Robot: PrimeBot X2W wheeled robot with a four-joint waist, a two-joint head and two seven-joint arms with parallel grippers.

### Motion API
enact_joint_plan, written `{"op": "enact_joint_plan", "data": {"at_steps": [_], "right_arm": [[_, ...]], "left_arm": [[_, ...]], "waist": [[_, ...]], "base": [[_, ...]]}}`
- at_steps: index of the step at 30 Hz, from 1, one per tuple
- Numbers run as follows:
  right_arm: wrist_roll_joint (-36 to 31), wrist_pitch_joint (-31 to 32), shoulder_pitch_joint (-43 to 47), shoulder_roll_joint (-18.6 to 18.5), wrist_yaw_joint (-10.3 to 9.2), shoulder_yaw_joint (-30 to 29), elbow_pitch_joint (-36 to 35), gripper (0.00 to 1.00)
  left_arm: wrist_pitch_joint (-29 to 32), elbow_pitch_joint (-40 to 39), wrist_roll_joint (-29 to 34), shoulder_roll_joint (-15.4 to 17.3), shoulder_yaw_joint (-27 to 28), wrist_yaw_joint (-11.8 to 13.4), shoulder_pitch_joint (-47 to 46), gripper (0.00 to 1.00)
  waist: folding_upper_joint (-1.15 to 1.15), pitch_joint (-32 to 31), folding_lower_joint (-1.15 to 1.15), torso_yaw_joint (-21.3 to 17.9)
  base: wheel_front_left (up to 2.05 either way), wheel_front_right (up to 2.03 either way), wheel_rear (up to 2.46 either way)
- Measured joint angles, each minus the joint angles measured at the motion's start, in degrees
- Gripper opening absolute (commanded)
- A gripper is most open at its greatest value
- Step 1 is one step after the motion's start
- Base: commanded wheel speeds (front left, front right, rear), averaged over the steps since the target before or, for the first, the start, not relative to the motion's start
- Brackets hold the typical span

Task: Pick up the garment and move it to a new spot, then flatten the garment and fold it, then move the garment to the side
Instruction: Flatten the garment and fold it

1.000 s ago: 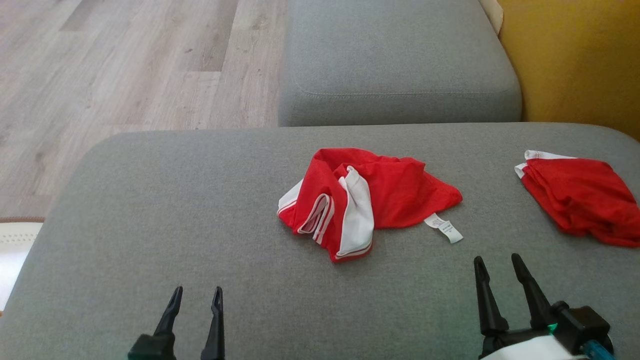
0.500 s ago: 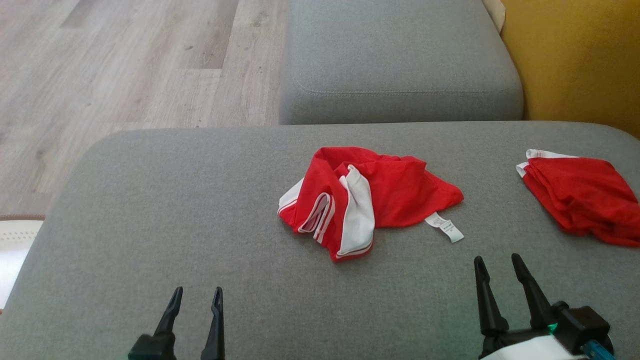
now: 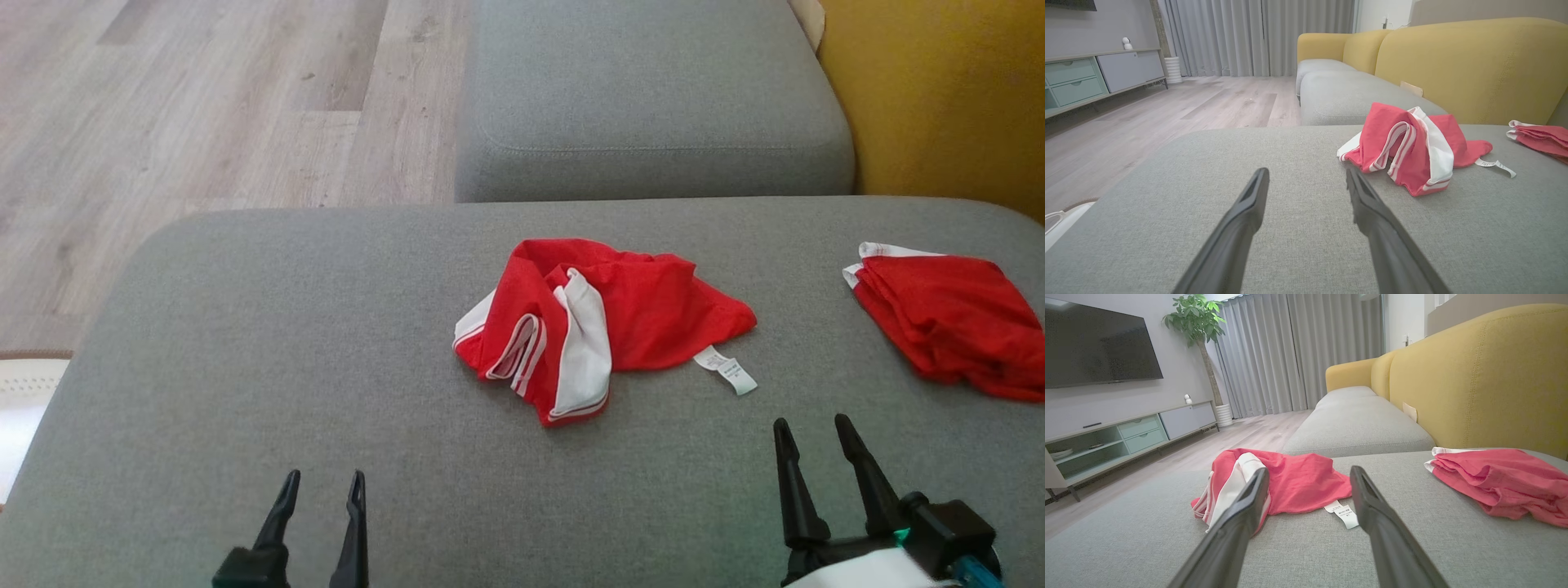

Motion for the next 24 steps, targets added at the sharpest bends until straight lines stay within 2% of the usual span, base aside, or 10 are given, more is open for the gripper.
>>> {"op": "enact_joint_plan", "data": {"at_steps": [3, 6, 14, 18, 24], "right_arm": [[-0.01, 0.00, -0.01, 0.00, 0.00, 0.03, -0.11, 1.00], [-0.02, 0.00, -0.12, 0.00, 0.00, 0.19, -0.25, 1.00], [-1.62, 0.00, -2.29, 0.00, 0.00, 1.85, -0.86, 1.00], [-1.66, 0.00, -3.74, 0.00, 0.00, 2.42, -0.98, 1.00], [-2.20, 0.00, -7.83, -0.03, 0.00, 3.75, -1.10, 1.00]], "left_arm": [[0.00, 1.35, -0.01, 0.00, -1.01, -0.66, -0.07, 1.00], [0.00, 5.20, -0.79, 0.00, -3.27, -2.36, -1.42, 1.00], [0.01, 21.02, -7.36, -0.23, -10.79, -7.13, -15.67, 1.00], [0.01, 28.07, -10.74, -0.27, -13.85, -7.77, -21.92, 1.00], [0.01, 38.99, -19.25, -0.68, -20.05, -8.27, -33.78, 1.00]], "waist": [[0.00, 0.63, 0.00, -0.25], [0.00, 1.65, 0.00, -0.55], [0.00, 5.83, 0.00, -2.12], [0.00, 7.71, 0.00, -3.07], [0.00, 12.36, 0.00, -5.45]], "base": [[0.00, 0.00, 0.00], [0.00, 0.00, 0.00], [0.00, 0.00, 0.00], [0.00, 0.00, 0.00], [0.00, 0.00, 0.00]]}}
